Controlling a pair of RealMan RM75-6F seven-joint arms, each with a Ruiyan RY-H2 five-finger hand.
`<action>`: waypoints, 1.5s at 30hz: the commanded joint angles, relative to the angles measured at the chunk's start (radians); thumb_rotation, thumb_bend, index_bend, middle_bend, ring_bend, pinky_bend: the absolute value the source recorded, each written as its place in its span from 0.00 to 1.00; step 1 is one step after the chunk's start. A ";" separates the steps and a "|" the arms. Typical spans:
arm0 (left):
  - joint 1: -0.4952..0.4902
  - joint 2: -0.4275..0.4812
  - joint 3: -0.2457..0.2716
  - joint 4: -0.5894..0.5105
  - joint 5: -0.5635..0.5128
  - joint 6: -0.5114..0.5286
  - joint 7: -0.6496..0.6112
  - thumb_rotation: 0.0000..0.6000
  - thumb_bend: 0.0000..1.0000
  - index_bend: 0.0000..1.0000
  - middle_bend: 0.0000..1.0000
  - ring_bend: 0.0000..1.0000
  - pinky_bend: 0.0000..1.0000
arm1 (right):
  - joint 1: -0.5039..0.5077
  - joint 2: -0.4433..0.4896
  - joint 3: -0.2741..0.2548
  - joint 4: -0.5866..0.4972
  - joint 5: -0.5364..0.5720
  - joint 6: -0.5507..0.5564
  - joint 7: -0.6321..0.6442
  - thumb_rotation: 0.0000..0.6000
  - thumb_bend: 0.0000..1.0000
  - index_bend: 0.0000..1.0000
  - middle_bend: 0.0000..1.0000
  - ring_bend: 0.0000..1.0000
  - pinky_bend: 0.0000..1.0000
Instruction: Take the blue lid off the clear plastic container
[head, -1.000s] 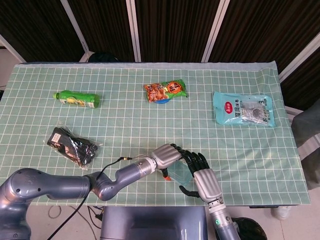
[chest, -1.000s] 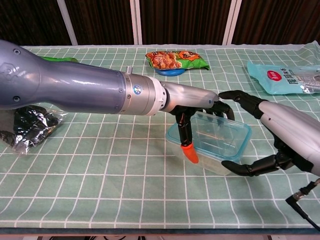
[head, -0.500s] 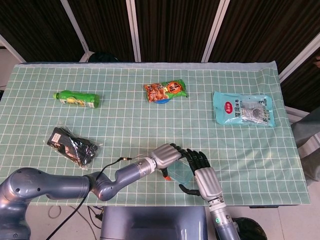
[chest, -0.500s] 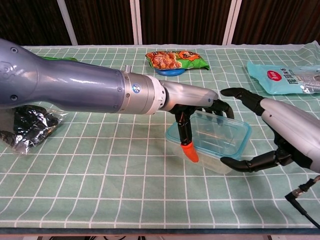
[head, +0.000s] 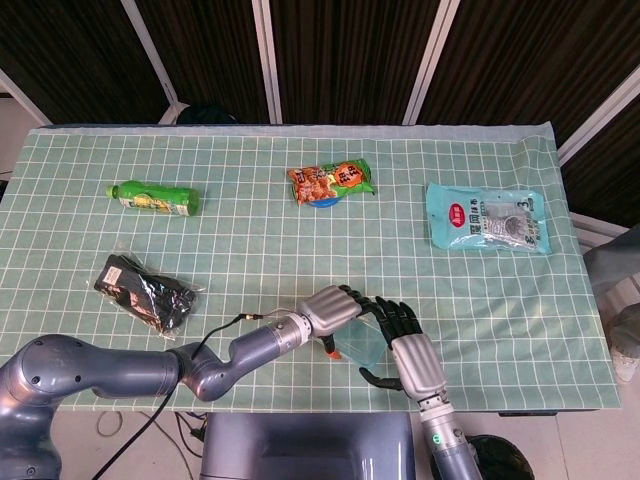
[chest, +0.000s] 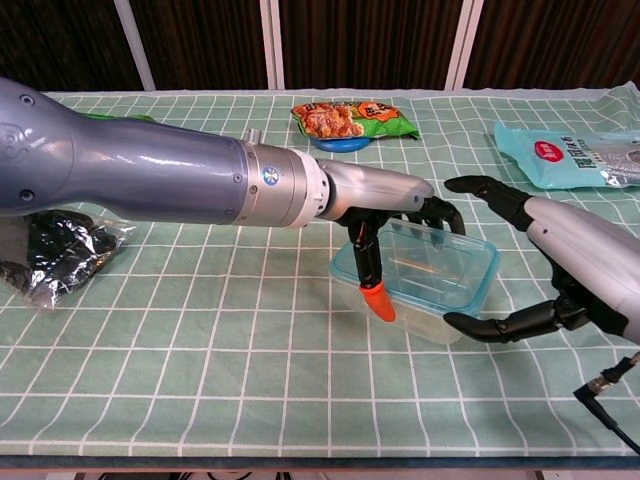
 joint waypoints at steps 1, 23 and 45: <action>0.000 -0.004 0.000 0.009 -0.007 0.005 -0.002 1.00 0.11 0.31 0.34 0.35 0.44 | -0.001 0.003 -0.003 0.000 0.000 0.001 0.002 1.00 0.32 0.00 0.00 0.00 0.00; -0.001 -0.005 0.009 -0.007 0.003 0.008 -0.007 1.00 0.11 0.31 0.34 0.35 0.44 | 0.008 -0.013 0.002 0.014 0.009 -0.002 0.016 1.00 0.32 0.00 0.00 0.00 0.00; -0.009 0.006 -0.002 -0.024 0.003 -0.012 -0.033 1.00 0.11 0.30 0.33 0.33 0.43 | 0.036 -0.062 0.029 0.092 -0.038 0.021 0.092 1.00 0.32 0.00 0.00 0.00 0.00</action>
